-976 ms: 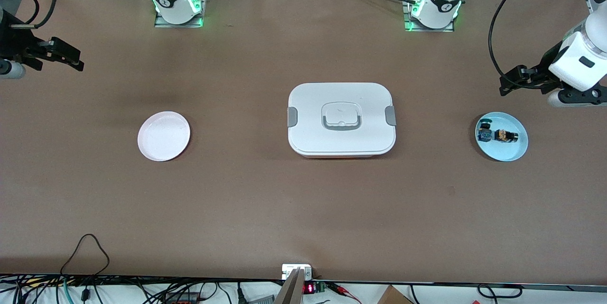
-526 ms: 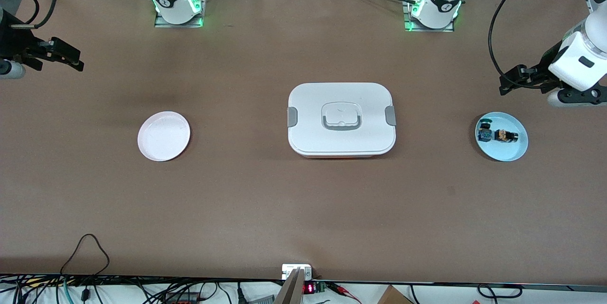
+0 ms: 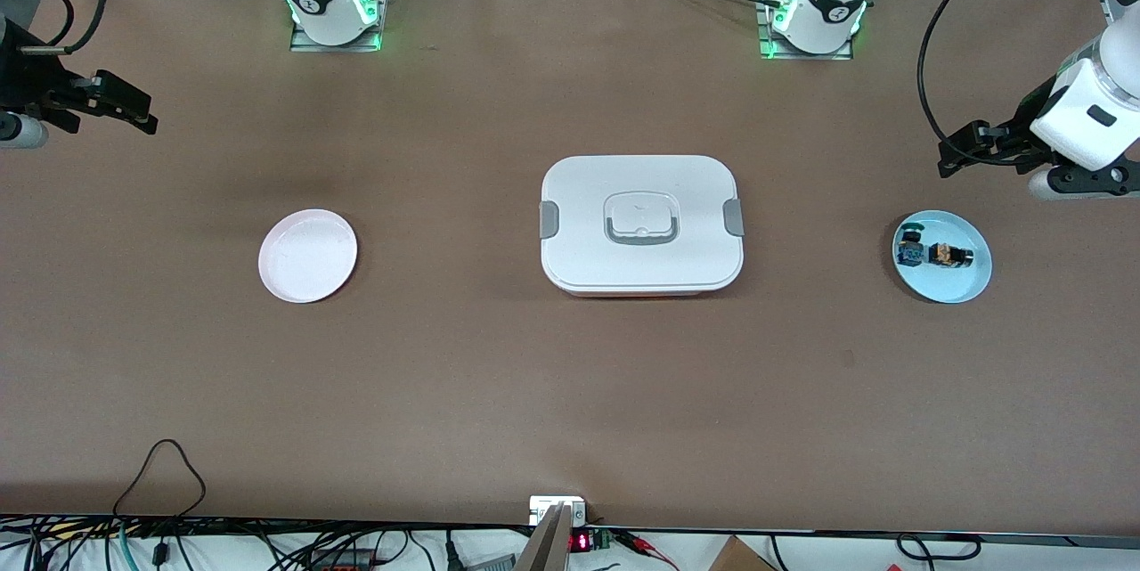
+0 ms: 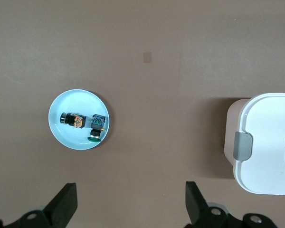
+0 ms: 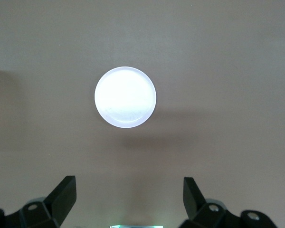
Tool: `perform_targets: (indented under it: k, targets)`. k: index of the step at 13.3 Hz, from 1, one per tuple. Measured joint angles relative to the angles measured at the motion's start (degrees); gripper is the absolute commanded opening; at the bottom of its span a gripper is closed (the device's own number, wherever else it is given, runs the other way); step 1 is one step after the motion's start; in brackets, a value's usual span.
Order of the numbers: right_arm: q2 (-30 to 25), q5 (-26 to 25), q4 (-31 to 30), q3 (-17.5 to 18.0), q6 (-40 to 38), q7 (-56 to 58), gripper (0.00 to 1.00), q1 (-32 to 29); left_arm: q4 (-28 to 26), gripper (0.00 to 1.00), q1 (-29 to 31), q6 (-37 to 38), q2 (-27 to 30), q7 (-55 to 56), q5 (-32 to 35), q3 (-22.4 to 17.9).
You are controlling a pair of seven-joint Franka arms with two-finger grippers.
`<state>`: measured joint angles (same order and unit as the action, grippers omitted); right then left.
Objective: Transfer orange switch to right arm and place
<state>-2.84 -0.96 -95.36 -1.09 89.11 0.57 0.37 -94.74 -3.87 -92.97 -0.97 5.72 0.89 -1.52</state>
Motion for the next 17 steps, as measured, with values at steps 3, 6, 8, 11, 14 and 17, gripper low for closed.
perform_targets:
  k: [3, 6, 8, 11, 14, 17]
  targets:
    - [0.0, 0.0, 0.0, 0.0, 0.1, 0.0, 1.00, 0.0, 0.0, 1.00, 0.0, 0.2, 0.0, 0.0, 0.0, 0.0]
    - [0.1, 0.0, 0.0, 0.0, 0.1, 0.0, 1.00, 0.0, 0.1, 1.00, 0.0, 0.3, 0.0, 0.0, 0.0, 0.0]
    - [0.2, 0.0, 0.0, 0.0, 0.1, 0.0, 1.00, 0.0, 0.1, 1.00, 0.0, 0.4, 0.0, 0.0, 0.0, 0.0]
    - [0.2, 0.0, 0.0, 0.0, 0.1, 0.0, 1.00, 0.0, 0.1, 1.00, 0.0, 0.6, 0.0, 0.0, 0.0, 0.0]
    - [0.2, 0.0, 0.0, 0.0, 0.1, 0.0, 1.00, 0.0, 0.1, 1.00, 0.1, 1.3, 0.0, 0.0, 0.0, -0.1]
    - [0.2, 0.0, 0.0, 0.0, 0.1, 0.0, 1.00, 0.0, 0.1, 1.00, 0.1, 3.8, -0.1, 0.0, 0.0, -0.2]
